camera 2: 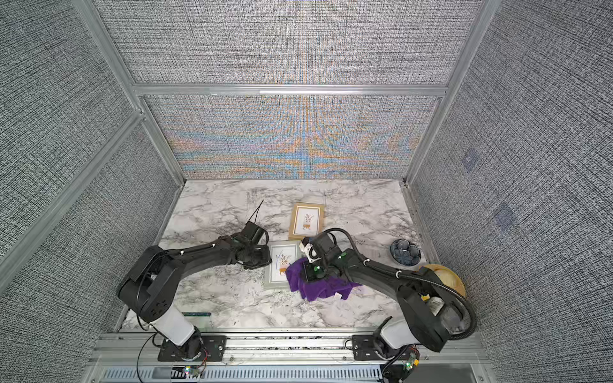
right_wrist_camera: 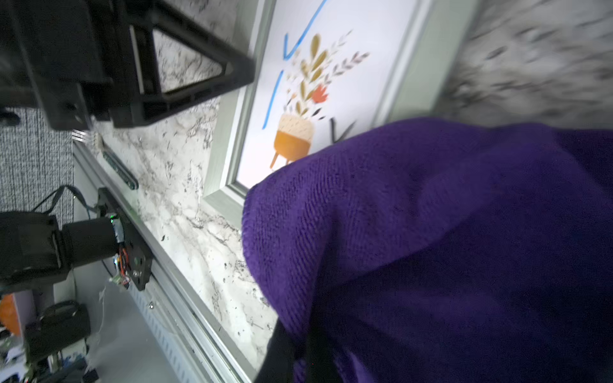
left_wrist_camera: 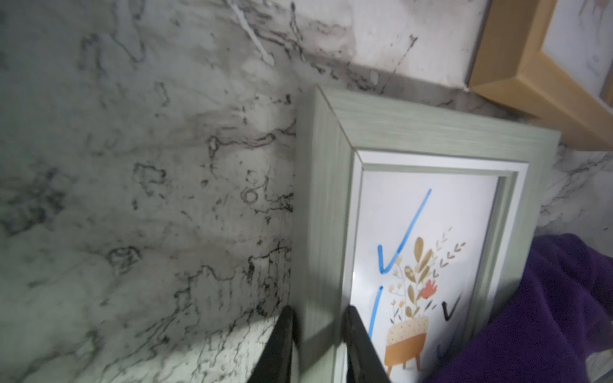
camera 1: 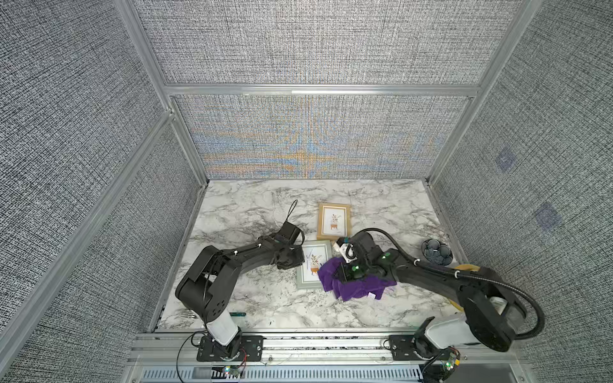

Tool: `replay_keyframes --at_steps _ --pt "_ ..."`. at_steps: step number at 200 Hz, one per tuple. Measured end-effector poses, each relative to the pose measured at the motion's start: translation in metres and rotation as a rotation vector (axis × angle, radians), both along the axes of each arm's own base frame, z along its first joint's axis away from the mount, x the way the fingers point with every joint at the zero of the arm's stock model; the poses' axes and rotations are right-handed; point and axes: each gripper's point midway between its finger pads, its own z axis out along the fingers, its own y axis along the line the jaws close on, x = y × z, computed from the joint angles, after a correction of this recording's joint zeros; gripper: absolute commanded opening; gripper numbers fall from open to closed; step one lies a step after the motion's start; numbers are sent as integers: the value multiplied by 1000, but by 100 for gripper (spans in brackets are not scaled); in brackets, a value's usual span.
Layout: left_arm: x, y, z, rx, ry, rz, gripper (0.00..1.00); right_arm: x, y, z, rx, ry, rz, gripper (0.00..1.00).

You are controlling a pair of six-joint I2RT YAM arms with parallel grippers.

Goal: Wipe the picture frame with a cloth
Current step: Wipe the dirt from the picture frame.

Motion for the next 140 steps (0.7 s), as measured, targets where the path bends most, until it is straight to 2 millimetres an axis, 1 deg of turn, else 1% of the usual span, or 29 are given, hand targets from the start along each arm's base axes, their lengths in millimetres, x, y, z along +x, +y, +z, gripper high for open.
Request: replay_keyframes --at_steps 10,25,45,60,90,104,118,140 --pt "-1 0 -2 0 8 7 1 -6 12 -4 15 16 36 0" --pt "-1 0 -3 -3 7 10 1 -10 30 -8 37 33 74 0" --pt "-1 0 -4 -8 5 10 1 -5 55 -16 58 44 109 0" --pt "-1 0 -4 -10 5 9 1 1 70 -22 65 58 123 0" --pt "-2 -1 -5 -20 3 8 1 12 97 -19 101 55 151 0" --pt "-2 -1 -5 -22 3 9 1 17 104 -18 112 43 155 0" --pt "-2 -1 -5 -24 1 11 1 18 106 -19 115 40 157 0" --pt "-2 0 -5 -19 -4 13 1 17 103 -23 114 21 154 0"
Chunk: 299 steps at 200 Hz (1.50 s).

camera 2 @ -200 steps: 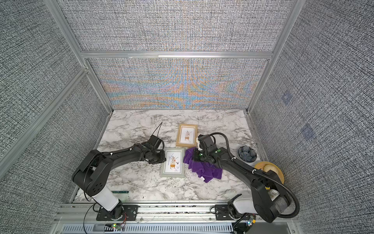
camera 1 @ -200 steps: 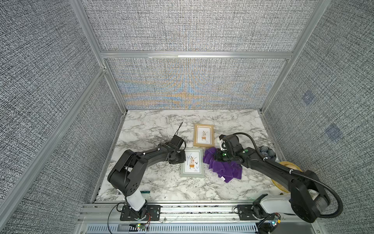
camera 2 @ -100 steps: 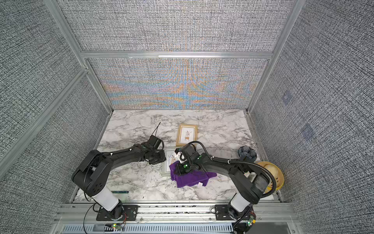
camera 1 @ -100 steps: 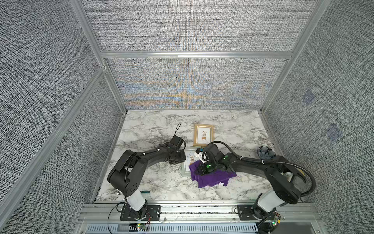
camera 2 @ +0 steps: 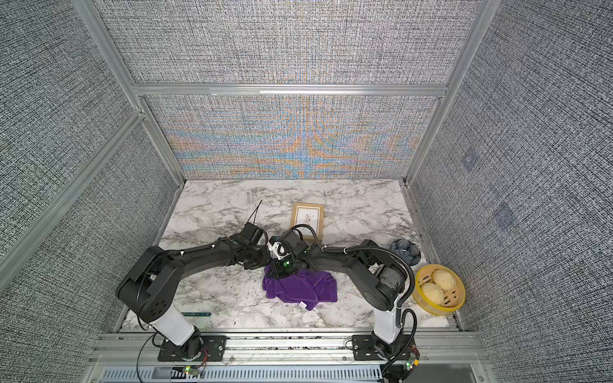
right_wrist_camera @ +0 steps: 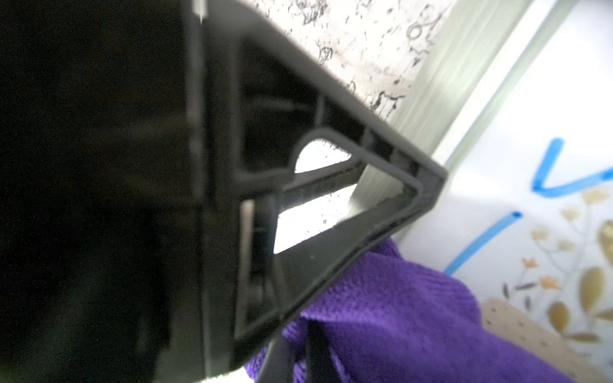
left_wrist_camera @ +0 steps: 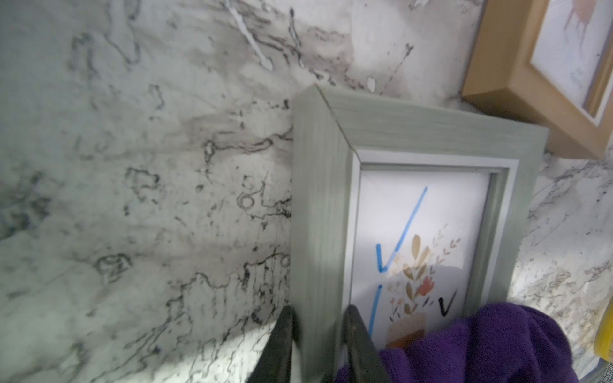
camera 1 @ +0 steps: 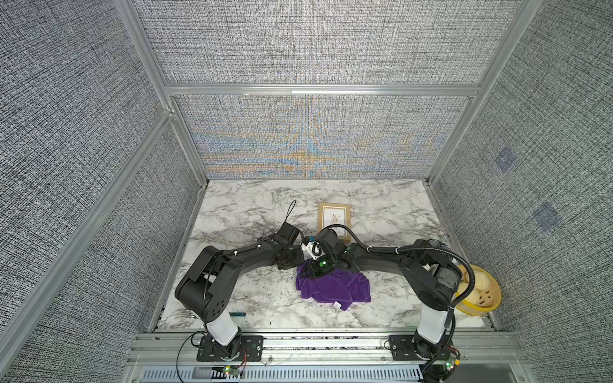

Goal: Wipe the picture frame with a cloth
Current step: Wipe the dirt from the picture frame.

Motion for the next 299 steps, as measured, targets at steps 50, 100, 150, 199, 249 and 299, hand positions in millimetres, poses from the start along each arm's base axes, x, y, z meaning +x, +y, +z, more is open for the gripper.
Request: replay_keyframes --at_steps 50,100,150,199,249,299 --pt "1 0 0 4 -4 1 0 -16 -68 -10 -4 -32 -46 0" --pt "1 0 0 7 -5 -1 0 -7 -110 -12 -75 -38 -123 0" --pt "2 0 1 7 -1 3 0 -19 -44 -14 -69 -150 11 0" --pt "1 0 0 4 2 13 0 -15 -42 -13 -73 -166 -55 0" --pt "1 1 0 2 -1 12 0 -8 -105 -11 -187 -177 -231 0" --pt "1 0 -1 -3 -3 11 0 -19 -64 -16 -204 -201 -155 0"
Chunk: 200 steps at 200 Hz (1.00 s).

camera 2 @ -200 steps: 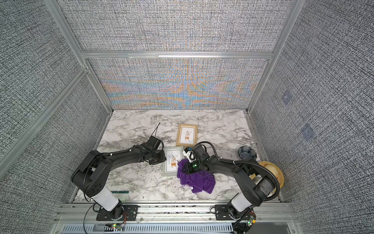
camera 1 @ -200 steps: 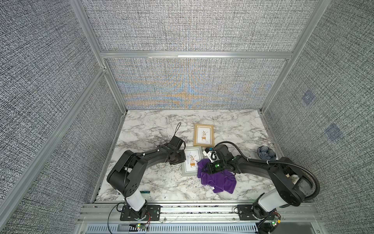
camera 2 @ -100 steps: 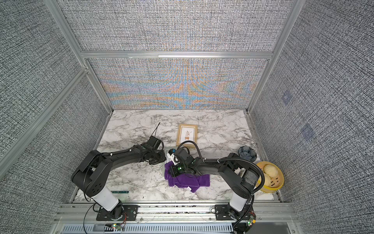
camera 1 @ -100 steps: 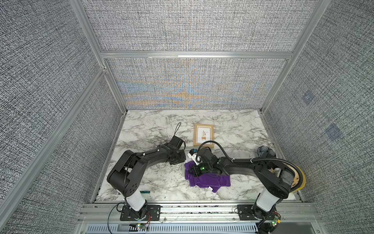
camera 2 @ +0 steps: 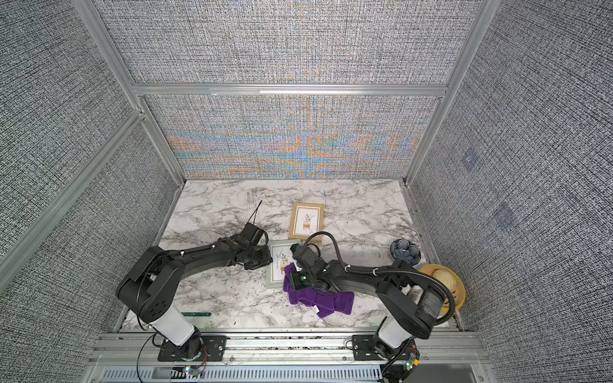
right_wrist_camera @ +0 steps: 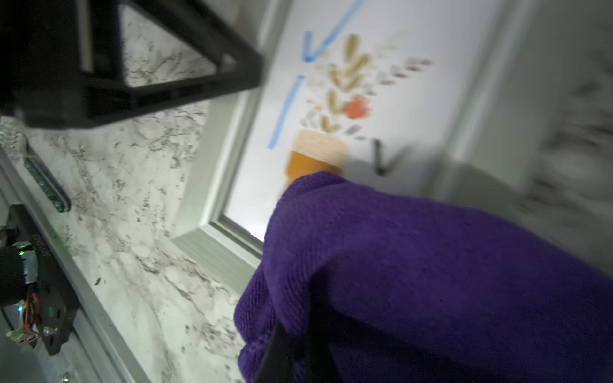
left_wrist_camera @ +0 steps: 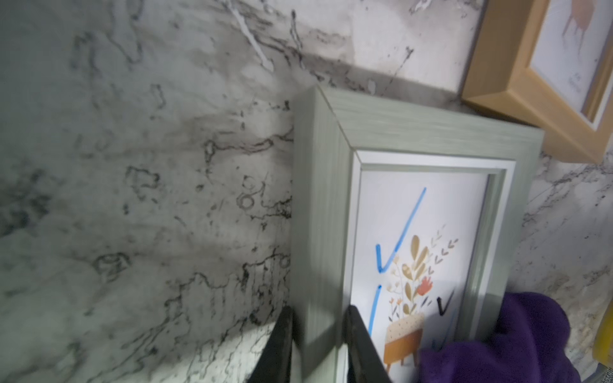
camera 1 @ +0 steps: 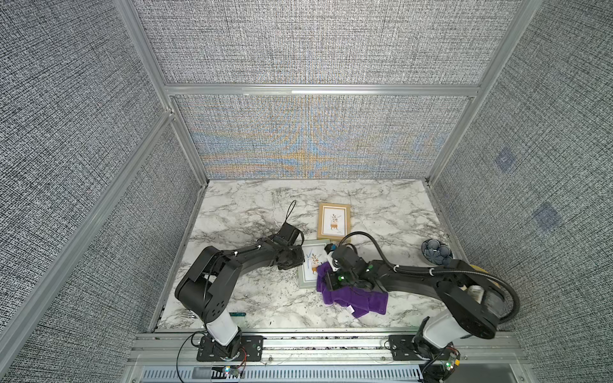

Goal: Wipe the picture frame with a cloth
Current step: Wipe the dirt from the picture frame.

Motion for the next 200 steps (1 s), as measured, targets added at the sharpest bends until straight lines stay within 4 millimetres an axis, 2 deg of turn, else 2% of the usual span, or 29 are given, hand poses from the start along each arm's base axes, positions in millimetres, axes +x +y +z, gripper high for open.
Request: replay_keyframes --at_steps 14,26,47,62,95,108,120,141,162,177,200 --pt "0 0 0 -1 0 0 0 -3 28 1 22 -15 49 0" --pt "0 0 -1 -5 -1 -1 0 -4 44 4 40 -19 72 0" --pt "-1 -1 -1 -11 2 -6 0 -3 44 4 69 -5 61 0" --pt "-1 -1 -1 -11 0 -7 0 -1 24 3 94 14 25 0" --pt "-1 -1 -1 -11 0 -7 0 7 -45 -2 79 32 -128 0" --pt "-1 -1 -1 -12 0 -7 0 10 -59 -1 70 32 -158 0" --pt "0 -2 -1 -15 -4 -5 0 12 -63 1 64 27 -162 0" --pt "0 -3 -1 -16 -4 -4 0 11 -51 -1 37 36 -129 0" --pt "0 -3 -1 -16 -2 -4 0 5 -10 -1 49 33 -40 0" --pt "0 -3 -1 -16 -2 -4 0 2 9 -1 92 44 -11 0" --pt "0 -3 -1 -16 -2 -4 0 2 17 3 129 47 -4 0"
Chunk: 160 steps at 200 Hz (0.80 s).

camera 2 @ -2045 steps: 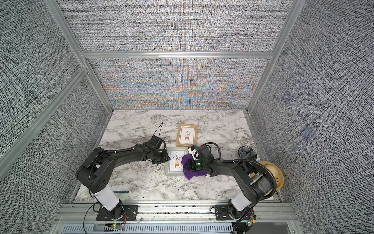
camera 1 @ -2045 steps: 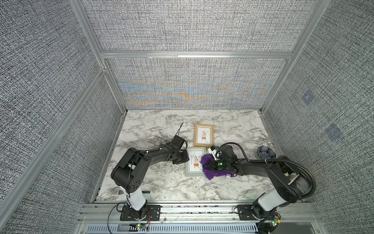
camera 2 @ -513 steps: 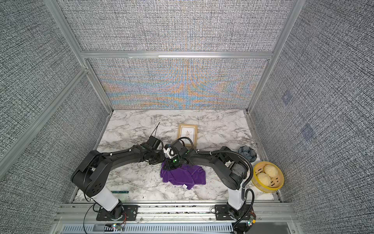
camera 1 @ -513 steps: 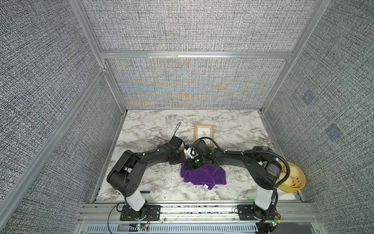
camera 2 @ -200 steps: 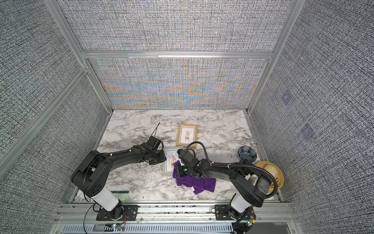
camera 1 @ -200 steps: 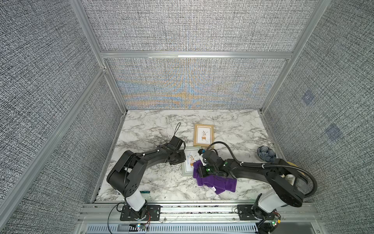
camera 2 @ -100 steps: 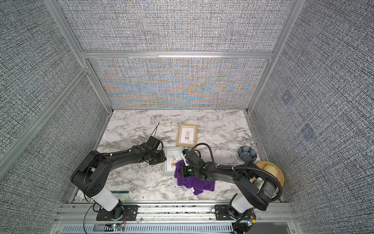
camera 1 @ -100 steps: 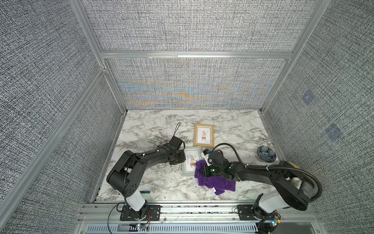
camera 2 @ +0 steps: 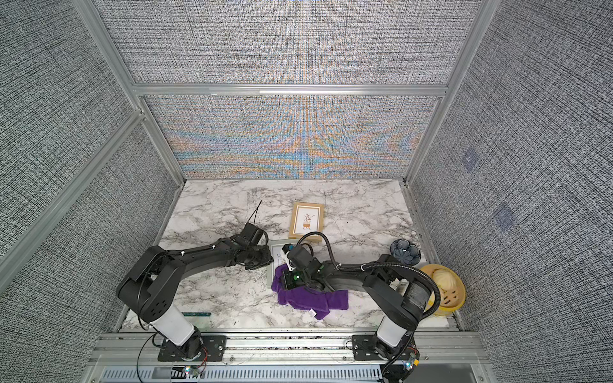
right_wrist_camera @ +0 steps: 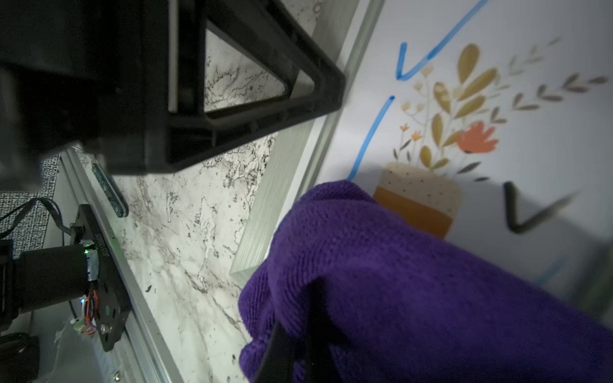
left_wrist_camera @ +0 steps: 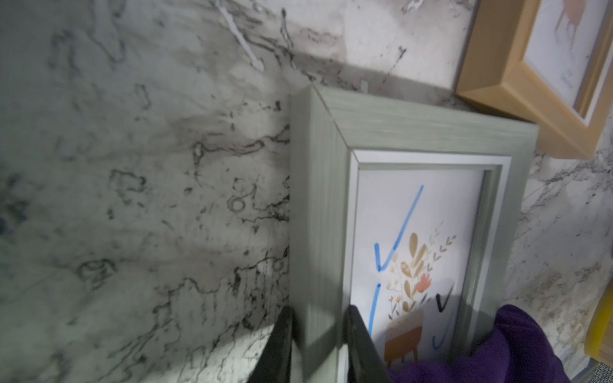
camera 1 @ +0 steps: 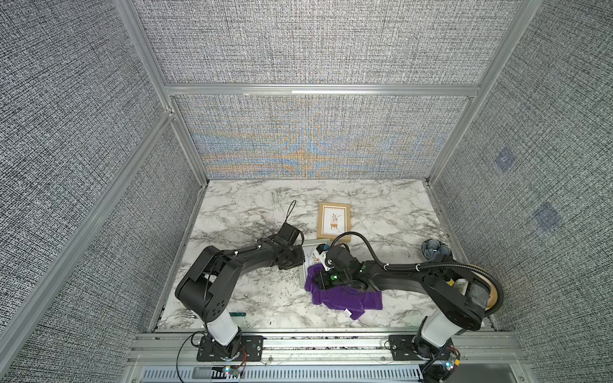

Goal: Wipe the picture frame with a cloth
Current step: Wipe the dirt from the picture frame.

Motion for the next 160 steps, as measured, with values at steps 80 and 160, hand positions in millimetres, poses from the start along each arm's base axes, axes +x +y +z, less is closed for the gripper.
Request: replay_keyframes --at_steps 80,160 --pt "1 -1 0 0 -3 -15 0 15 -85 2 -57 32 -160 0" --pt "1 -4 0 -11 3 -33 0 -4 12 3 -18 -26 49 0"
